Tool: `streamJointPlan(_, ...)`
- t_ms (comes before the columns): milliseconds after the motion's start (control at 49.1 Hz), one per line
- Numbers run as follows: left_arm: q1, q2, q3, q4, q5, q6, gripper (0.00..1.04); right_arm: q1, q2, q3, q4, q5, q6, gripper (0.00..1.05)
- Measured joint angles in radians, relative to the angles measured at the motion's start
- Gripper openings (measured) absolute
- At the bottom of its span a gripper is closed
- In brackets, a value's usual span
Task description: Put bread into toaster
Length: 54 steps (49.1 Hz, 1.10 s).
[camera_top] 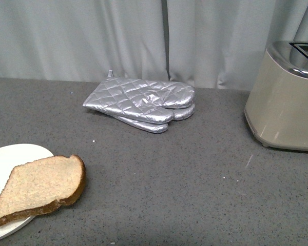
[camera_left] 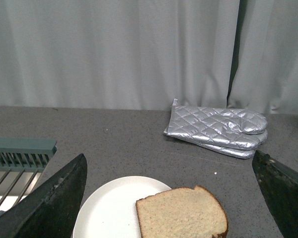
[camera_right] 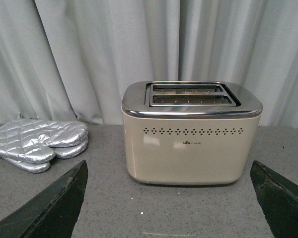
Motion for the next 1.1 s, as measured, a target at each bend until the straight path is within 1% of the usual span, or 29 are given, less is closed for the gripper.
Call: streamJointPlan(1101,0.0,0.0,0.0,0.0,0.0,0.0,0.98,0.0,0.0,0.0,0.0,0.0,0.0,0.95)
